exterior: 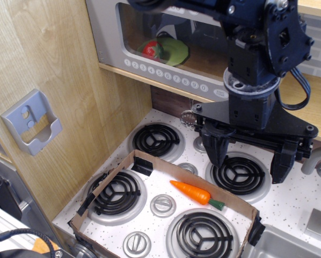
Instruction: Open microwave
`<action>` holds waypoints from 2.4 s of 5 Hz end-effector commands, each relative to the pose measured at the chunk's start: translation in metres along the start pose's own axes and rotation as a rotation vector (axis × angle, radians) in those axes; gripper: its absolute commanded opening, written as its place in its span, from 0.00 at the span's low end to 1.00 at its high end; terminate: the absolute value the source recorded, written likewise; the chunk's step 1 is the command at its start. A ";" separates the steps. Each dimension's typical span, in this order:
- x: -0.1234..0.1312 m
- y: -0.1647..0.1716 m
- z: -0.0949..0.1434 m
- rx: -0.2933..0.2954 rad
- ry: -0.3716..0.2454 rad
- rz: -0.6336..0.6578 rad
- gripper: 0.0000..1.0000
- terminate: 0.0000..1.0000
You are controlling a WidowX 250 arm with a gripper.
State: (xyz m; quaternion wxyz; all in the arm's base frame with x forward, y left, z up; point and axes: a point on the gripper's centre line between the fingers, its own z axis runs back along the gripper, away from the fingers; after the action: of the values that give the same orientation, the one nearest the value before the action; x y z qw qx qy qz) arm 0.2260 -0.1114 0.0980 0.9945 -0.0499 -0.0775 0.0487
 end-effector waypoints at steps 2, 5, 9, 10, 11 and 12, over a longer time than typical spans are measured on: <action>0.014 -0.003 0.004 0.037 -0.072 -0.033 1.00 0.00; 0.083 0.010 0.012 0.060 -0.090 -0.108 1.00 0.00; 0.146 0.044 0.017 0.108 -0.103 -0.218 1.00 0.00; 0.151 0.052 0.016 0.133 -0.106 -0.208 1.00 0.00; 0.159 0.056 0.013 0.120 -0.088 -0.223 1.00 0.00; 0.163 0.056 0.013 0.112 -0.086 -0.224 1.00 0.00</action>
State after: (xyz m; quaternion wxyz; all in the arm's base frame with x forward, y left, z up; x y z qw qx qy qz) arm 0.3690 -0.0377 0.1110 0.9940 0.0181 -0.0928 -0.0543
